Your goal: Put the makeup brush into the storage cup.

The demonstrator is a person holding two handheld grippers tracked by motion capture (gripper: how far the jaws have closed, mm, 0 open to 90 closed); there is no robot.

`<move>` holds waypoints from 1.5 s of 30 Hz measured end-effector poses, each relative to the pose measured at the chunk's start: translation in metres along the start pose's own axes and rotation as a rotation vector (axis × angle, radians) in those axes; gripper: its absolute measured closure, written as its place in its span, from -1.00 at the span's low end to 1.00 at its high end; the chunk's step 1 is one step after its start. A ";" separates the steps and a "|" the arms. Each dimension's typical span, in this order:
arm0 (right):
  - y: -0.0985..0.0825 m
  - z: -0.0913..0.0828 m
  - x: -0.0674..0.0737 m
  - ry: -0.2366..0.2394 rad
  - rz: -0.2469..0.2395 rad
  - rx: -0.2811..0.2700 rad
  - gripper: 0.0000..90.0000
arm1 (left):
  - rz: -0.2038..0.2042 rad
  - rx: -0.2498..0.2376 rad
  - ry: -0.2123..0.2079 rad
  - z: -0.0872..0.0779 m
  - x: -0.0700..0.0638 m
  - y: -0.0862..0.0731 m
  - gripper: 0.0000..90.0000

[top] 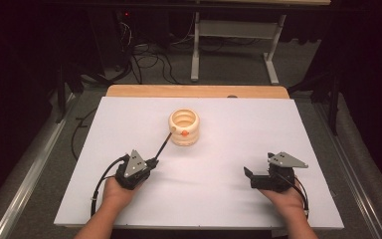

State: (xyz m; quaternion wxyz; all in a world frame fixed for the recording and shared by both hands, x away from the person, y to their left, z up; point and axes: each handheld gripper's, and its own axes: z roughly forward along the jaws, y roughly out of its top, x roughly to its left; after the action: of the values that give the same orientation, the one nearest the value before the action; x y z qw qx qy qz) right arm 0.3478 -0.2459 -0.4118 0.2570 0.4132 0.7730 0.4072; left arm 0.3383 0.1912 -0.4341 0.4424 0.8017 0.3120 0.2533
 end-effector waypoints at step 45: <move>0.021 -0.007 0.035 0.091 -0.076 -0.081 -0.72 | -0.217 -0.179 -0.124 -0.010 -0.003 0.013 0.90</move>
State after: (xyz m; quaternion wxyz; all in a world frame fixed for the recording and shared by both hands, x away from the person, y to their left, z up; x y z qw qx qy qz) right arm 0.3336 -0.2127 -0.3927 0.2535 0.3540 0.7816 0.4465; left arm 0.3330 0.1892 -0.4182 0.5554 0.7347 0.3449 0.1811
